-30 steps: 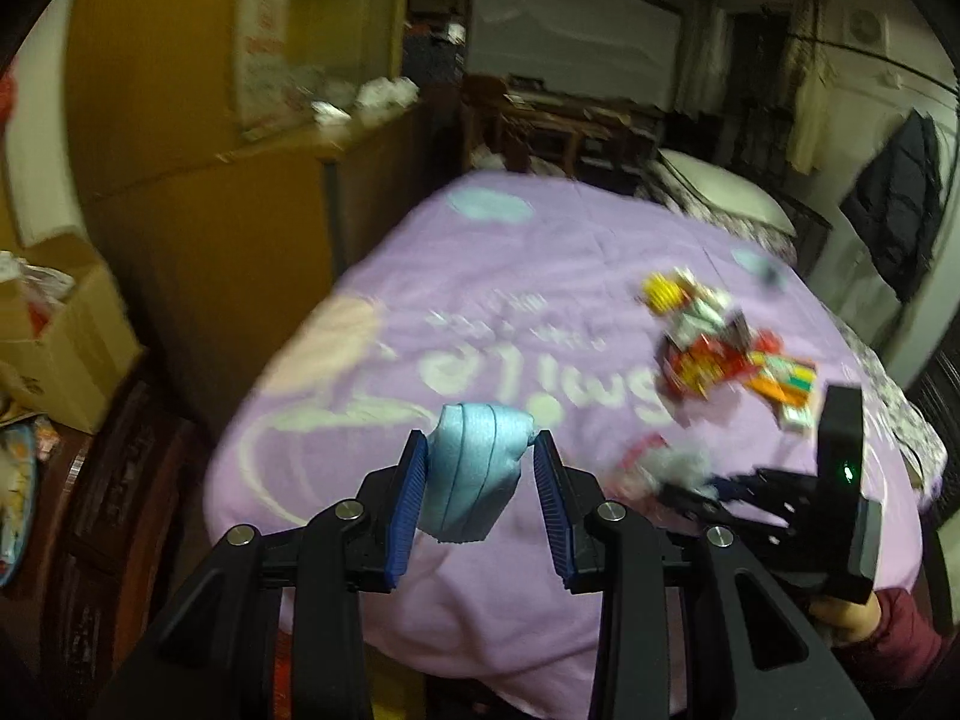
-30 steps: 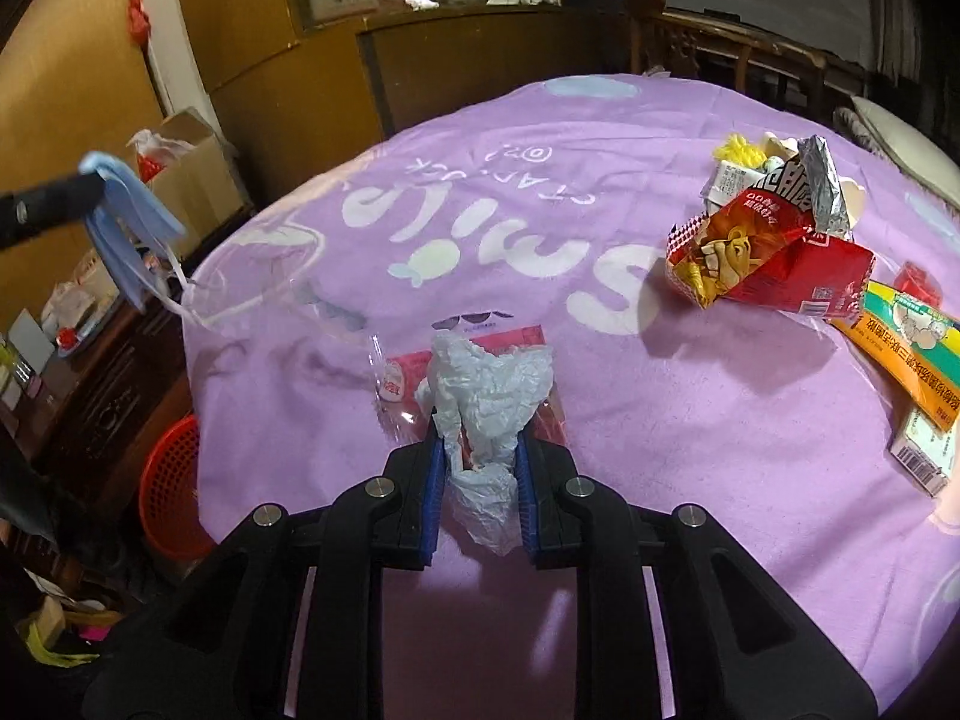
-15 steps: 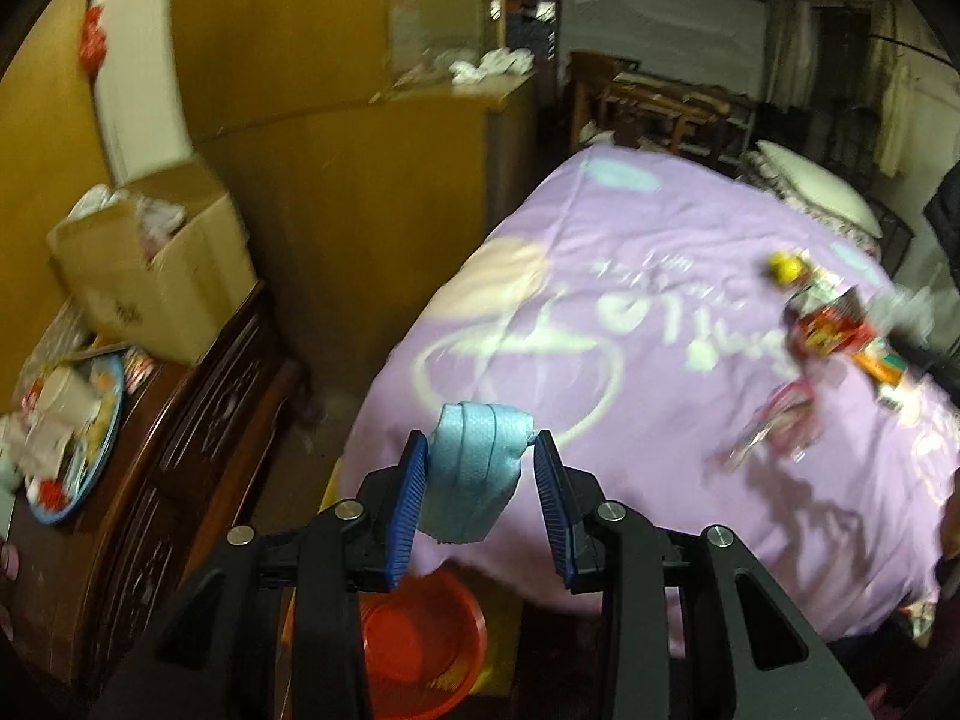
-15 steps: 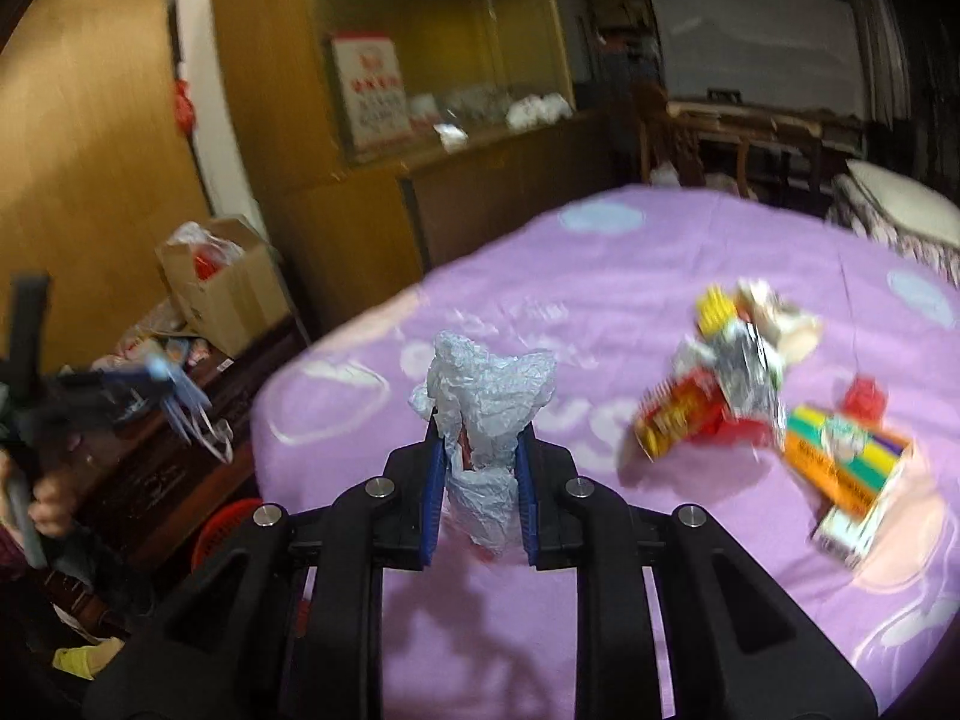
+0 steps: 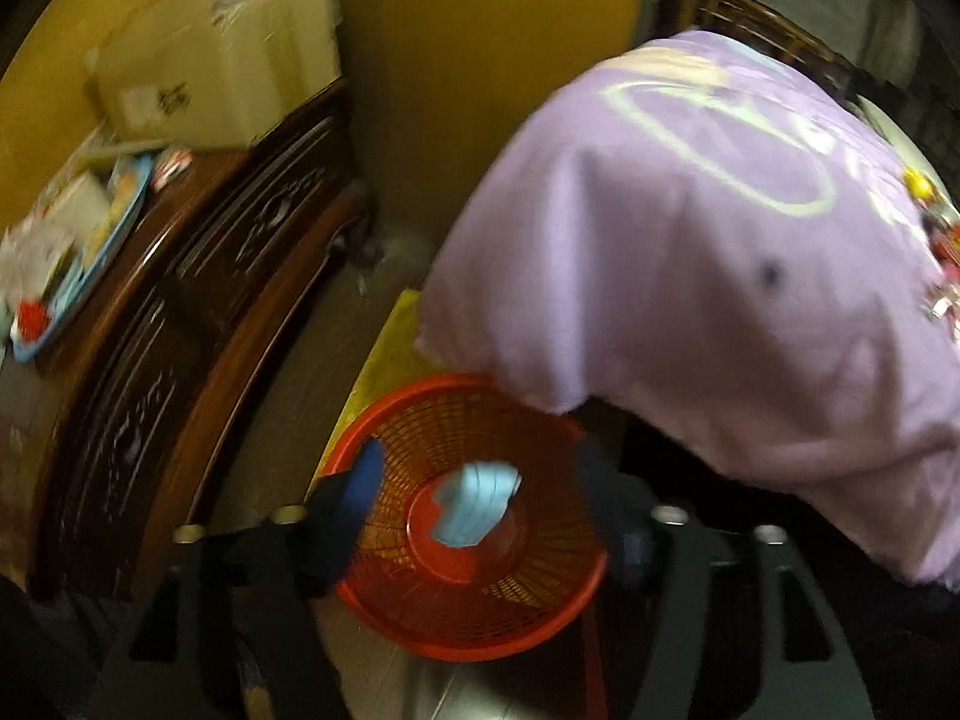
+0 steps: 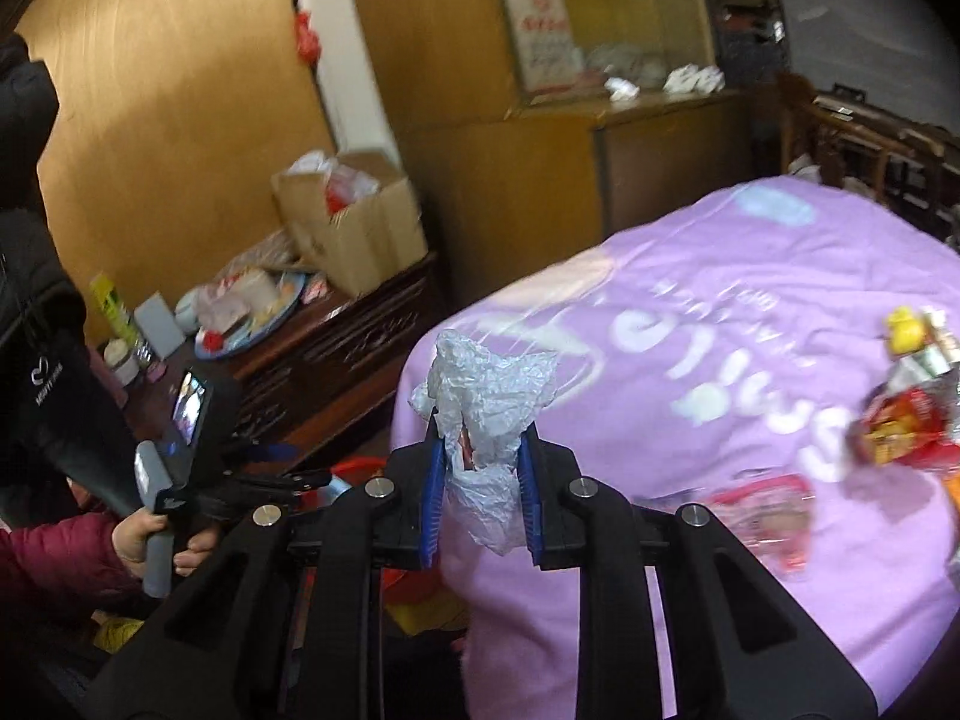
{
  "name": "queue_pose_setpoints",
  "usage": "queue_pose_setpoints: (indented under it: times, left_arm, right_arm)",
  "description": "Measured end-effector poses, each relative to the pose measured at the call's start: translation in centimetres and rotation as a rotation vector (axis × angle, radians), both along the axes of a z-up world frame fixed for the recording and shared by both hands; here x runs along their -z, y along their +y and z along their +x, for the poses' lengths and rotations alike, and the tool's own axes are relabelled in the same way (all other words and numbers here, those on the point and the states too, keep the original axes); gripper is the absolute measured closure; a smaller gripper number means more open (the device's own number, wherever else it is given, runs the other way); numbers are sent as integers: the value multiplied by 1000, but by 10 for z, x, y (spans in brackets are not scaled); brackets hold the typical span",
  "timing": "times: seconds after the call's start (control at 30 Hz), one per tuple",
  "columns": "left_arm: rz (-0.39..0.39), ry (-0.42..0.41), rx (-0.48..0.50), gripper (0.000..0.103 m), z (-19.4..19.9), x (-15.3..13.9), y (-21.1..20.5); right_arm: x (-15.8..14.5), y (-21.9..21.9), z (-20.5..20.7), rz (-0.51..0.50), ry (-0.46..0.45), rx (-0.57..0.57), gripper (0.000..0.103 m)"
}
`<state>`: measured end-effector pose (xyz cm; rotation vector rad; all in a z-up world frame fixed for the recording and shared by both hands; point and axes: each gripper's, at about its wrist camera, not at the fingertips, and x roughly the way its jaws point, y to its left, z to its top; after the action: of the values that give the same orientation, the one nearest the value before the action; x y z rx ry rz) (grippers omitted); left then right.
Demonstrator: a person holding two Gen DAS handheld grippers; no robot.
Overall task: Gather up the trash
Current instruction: 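Open the left tool over the red basket while the right tool releases the bag into it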
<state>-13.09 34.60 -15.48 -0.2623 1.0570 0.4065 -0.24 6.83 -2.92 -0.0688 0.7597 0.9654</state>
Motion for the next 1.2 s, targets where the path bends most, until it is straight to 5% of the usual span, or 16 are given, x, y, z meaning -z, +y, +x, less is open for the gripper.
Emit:
queue_pose_setpoints:
  times: [0.2,0.57,0.7,0.77,0.83,1.2]
  left_arm:
    - [30,-47,-101,11,-9,-16,30]
    - [129,-57,-221,7,-23,-39,55]
    - [123,-44,-239,7,-25,-33,63]
    - [125,-39,-251,7,-27,-31,68]
    - [127,-37,-259,7,-28,-29,71]
    - [130,-69,-272,7,-31,-40,72]
  right_arm:
    - [28,50,-12,-55,75,-119,79]
    - [99,160,-41,-203,225,-371,77]
    - [116,183,-42,-217,288,-414,60]
    - [117,186,-38,-191,320,-416,44]
    - [115,186,-37,-173,324,-410,39]
    - [98,180,-34,-157,245,-383,39]
